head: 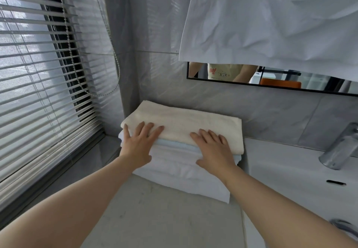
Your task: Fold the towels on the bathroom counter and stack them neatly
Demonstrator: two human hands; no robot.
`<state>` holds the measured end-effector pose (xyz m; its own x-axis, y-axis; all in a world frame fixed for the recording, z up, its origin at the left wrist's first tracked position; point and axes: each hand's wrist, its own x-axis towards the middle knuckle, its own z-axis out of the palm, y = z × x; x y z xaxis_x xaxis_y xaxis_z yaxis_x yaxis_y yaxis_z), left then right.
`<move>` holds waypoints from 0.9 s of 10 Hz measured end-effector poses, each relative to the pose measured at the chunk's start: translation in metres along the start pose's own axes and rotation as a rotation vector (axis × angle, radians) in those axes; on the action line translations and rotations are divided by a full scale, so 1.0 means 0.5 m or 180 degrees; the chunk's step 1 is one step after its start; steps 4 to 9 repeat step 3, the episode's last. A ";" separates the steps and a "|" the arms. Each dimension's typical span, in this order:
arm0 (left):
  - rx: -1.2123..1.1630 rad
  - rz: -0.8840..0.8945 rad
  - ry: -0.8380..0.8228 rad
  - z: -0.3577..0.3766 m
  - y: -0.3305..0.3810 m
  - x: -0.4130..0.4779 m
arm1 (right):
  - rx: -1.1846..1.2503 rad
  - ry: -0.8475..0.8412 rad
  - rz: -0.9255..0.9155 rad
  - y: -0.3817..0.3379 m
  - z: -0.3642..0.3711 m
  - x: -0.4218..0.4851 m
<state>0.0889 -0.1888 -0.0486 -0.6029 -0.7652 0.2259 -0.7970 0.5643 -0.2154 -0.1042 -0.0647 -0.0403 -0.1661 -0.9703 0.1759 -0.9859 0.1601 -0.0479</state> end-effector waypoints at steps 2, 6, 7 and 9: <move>-0.0021 0.0319 0.0173 -0.060 0.083 -0.028 | 0.0037 0.0057 0.0180 0.006 -0.046 -0.058; -0.0028 0.0461 0.0147 -0.088 0.122 -0.048 | 0.0060 -0.0020 0.0299 0.012 -0.067 -0.090; -0.0028 0.0461 0.0147 -0.088 0.122 -0.048 | 0.0060 -0.0020 0.0299 0.012 -0.067 -0.090; -0.0028 0.0461 0.0147 -0.088 0.122 -0.048 | 0.0060 -0.0020 0.0299 0.012 -0.067 -0.090</move>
